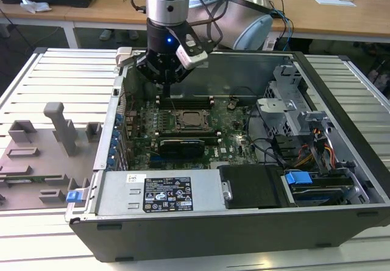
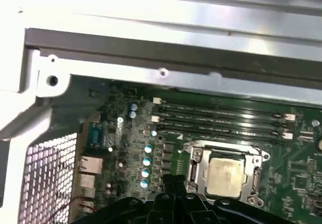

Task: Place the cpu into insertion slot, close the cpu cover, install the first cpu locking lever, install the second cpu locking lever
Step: 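Install the first cpu locking lever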

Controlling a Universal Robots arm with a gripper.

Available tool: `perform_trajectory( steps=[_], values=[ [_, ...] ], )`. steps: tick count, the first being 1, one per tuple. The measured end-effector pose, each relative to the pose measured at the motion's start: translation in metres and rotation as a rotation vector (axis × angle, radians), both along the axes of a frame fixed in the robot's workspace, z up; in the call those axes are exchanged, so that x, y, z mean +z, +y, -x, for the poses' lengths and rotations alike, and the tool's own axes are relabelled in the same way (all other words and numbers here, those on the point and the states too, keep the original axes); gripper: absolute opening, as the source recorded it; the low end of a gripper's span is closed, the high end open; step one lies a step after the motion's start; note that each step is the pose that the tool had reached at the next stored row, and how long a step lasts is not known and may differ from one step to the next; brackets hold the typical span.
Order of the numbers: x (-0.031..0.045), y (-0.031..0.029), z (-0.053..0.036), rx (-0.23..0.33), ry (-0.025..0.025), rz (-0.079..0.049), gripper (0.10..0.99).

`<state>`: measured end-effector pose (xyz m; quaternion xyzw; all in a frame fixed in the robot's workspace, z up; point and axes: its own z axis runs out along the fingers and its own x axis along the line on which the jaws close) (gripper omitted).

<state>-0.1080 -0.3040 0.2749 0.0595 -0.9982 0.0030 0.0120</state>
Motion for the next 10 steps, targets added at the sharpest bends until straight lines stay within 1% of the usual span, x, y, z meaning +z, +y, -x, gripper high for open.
perform_trajectory(
  steps=[4,8,10],
  values=[
    [-0.0031,0.0053,0.0057,-0.001,-0.0001,0.000,0.106],
    [-0.0106,0.0123,0.0066,-0.006,-0.0001,0.000,0.106],
    [-0.0123,0.0145,0.0067,-0.008,-0.0001,-0.001,0.106]
  ],
)
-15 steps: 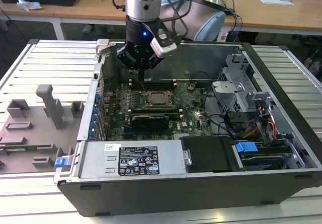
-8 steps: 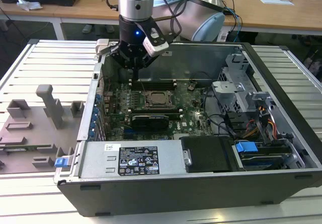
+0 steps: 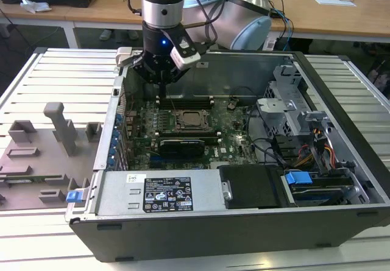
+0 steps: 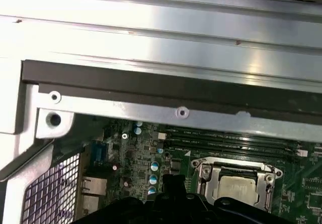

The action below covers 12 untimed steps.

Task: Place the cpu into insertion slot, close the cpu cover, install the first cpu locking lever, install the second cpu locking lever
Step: 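Install the first cpu locking lever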

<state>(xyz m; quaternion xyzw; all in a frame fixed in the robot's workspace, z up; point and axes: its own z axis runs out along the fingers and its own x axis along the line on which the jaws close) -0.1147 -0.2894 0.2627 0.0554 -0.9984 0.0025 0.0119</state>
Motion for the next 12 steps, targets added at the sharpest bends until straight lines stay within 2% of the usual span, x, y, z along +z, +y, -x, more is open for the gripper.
perform_trajectory(
  steps=[4,6,12],
  values=[
    [-0.0008,0.0046,-0.0006,-0.003,0.0001,-0.001,0.106],
    [-0.0014,0.0063,-0.0063,-0.004,0.0002,-0.005,0.106],
    [-0.0023,0.0064,-0.0195,-0.006,0.0009,-0.014,0.106]
  ],
)
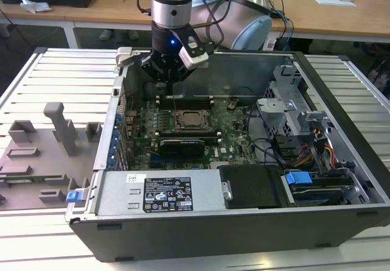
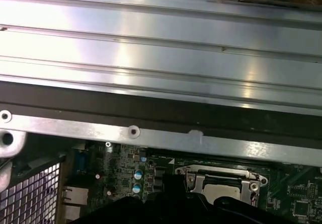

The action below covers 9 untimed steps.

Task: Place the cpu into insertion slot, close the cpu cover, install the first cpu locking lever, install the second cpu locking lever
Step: 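Install the first cpu locking lever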

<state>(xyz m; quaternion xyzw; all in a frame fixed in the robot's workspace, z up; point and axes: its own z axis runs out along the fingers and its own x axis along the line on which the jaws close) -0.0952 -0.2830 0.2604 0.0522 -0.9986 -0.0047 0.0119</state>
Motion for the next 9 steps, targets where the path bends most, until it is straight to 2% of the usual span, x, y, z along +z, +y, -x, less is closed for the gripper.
perform_trajectory(
  steps=[9],
  values=[
    [-0.0010,0.0000,-0.0130,-0.002,0.0020,0.000,0.106]
  ],
)
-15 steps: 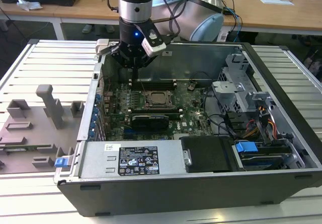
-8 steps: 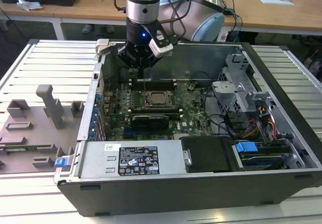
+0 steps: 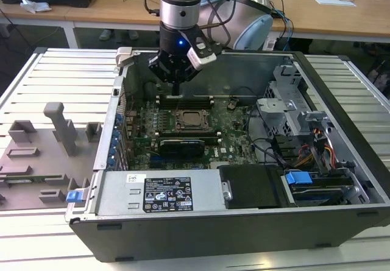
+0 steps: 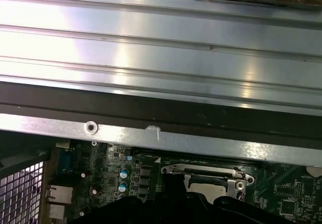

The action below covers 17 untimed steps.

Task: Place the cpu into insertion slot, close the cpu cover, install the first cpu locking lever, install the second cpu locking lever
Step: 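Install the first cpu locking lever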

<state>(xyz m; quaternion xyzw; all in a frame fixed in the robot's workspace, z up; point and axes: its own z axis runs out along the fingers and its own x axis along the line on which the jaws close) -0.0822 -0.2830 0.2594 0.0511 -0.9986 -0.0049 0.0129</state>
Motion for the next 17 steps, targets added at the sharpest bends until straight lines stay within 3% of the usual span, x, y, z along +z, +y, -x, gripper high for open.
perform_trajectory(
  steps=[8,17],
  values=[
    [-0.0005,0.0001,-0.0003,-0.001,-0.0003,0.000,0.106],
    [-0.0095,0.0001,-0.0003,-0.001,-0.0002,0.000,0.106]
  ],
)
